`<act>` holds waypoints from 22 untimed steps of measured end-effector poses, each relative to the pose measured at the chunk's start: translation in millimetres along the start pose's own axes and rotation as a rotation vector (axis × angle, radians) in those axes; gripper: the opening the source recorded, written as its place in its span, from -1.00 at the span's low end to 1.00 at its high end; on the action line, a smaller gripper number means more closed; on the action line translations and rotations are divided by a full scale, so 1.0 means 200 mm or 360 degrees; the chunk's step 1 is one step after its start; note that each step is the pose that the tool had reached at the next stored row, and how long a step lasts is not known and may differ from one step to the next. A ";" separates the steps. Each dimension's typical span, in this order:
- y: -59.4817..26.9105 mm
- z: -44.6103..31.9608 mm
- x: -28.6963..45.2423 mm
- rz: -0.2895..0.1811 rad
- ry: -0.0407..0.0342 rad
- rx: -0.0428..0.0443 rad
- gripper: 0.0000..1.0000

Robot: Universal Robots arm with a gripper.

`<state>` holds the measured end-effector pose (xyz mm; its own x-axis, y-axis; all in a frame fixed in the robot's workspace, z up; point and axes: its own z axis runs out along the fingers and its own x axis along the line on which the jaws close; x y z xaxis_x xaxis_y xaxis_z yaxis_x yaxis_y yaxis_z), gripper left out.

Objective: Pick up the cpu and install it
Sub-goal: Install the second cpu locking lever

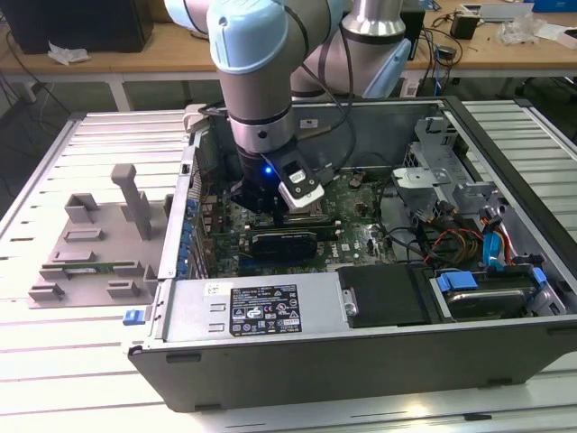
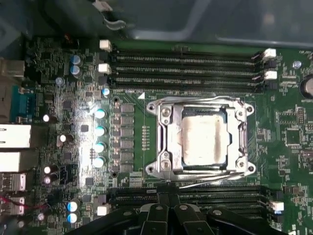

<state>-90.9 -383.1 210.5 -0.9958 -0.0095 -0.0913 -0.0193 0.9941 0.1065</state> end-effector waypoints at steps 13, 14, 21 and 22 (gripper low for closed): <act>-0.087 0.065 0.052 0.0026 -0.0006 -0.0283 -0.79; -0.087 0.064 0.053 0.0025 -0.0006 -0.0283 -0.79; -0.079 0.008 0.050 0.0023 -0.0005 -0.0258 -0.79; -0.076 -0.011 0.048 0.0022 -0.0005 -0.0246 -0.79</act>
<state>-100.3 -398.6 210.2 -0.9958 0.0047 -0.0918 -0.0193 0.9657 0.2589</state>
